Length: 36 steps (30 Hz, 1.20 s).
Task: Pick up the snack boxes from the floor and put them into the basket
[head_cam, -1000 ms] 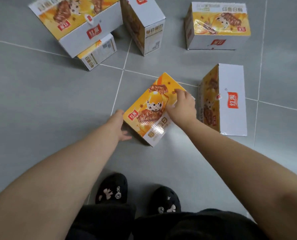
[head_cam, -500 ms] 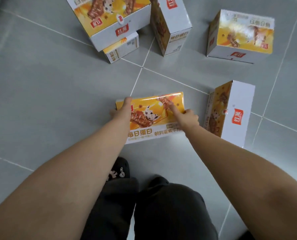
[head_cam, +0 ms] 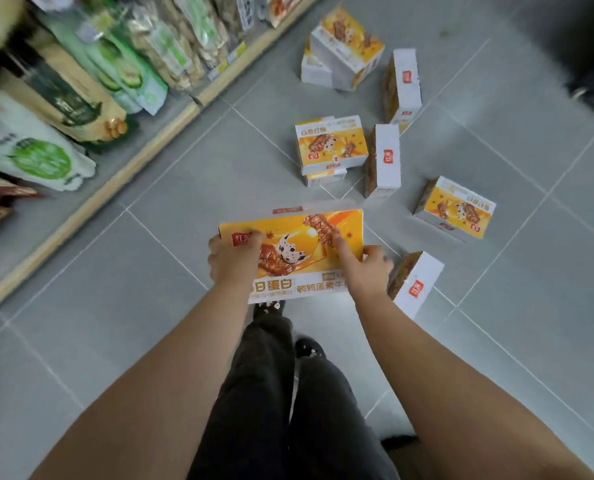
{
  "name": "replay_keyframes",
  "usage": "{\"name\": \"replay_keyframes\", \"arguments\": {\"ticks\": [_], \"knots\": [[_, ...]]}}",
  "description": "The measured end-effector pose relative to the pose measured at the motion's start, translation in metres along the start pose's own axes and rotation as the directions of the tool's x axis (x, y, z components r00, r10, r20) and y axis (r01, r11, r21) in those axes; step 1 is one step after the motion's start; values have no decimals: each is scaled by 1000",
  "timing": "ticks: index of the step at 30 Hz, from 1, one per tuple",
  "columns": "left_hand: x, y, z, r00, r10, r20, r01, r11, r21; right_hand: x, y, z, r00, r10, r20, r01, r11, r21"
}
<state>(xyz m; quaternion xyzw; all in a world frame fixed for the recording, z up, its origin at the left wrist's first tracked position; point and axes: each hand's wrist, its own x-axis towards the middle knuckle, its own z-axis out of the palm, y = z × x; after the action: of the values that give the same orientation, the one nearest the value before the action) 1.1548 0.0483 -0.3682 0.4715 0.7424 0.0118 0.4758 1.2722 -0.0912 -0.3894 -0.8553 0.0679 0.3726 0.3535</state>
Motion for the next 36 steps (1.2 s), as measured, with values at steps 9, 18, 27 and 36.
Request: {"name": "replay_keyframes", "arguments": {"ticks": [9, 18, 27, 36], "knots": [[-112, -46, -155, 979, -85, -188, 16, 941, -339, -134, -41, -9, 935, -316, 163, 337, 933, -128], [-138, -176, -316, 929, -234, -288, -17, 749, -662, -279, -58, 114, 741, -508, 439, 634, 744, -209], [-139, -366, -504, 898, -277, -343, -70, 680, -730, -458, 2, 279, 612, -496, 617, 724, 664, -184], [-132, -496, -622, 771, -433, -467, -147, 592, -792, -599, 41, 413, 463, -435, 773, 805, 572, -160]]}}
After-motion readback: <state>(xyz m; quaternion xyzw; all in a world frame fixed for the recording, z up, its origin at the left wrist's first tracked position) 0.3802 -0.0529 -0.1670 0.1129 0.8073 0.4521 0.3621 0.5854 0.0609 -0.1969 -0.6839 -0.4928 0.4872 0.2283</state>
